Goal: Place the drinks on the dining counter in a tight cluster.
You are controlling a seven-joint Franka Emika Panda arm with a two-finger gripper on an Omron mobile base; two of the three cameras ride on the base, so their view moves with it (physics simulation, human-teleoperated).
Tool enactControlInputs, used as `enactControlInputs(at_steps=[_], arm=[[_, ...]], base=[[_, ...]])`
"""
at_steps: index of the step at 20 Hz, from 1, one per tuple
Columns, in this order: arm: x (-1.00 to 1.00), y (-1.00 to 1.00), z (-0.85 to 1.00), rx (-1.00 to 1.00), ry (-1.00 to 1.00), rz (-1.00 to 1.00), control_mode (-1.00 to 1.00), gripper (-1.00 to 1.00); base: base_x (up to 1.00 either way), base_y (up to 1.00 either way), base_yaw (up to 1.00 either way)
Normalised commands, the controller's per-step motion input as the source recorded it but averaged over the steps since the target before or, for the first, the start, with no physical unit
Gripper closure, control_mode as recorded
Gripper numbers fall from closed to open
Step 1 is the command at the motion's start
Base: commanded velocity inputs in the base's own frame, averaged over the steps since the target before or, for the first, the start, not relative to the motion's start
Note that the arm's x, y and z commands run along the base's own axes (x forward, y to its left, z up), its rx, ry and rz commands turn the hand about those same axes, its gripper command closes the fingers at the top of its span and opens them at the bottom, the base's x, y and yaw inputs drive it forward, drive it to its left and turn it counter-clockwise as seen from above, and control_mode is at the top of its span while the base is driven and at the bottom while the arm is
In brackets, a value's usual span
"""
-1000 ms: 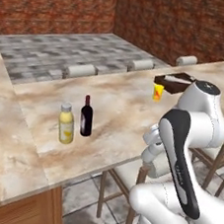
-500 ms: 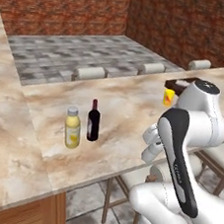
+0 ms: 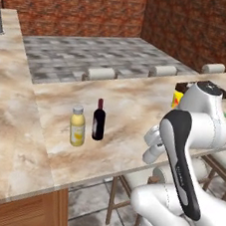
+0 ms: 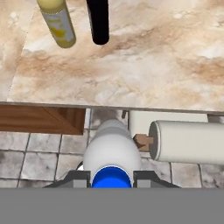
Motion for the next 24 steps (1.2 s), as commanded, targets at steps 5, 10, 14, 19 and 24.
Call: enactControlInputs(at_steps=[5,10,14,19,24], arm=[[0.00,0.00,0.00,0.00,0.00,0.00,1.00,1.00],[0.00,0.00,0.00,0.00,0.00,0.00,1.00,1.00],[0.48,-0.22,0.00,0.00,0.07,0.16,-1.00,1.00],[0.95,-0.37,0.00,0.00,0.15,0.26,-1.00,1.00],[0.89,-0.33,0.00,0.01,0.19,0.22,-1.00,1.00]], base=[[0.00,0.00,0.00],[0.05,0.00,0.01],[0.09,-0.04,0.03],[0.00,0.00,0.00],[0.00,0.00,0.00]])
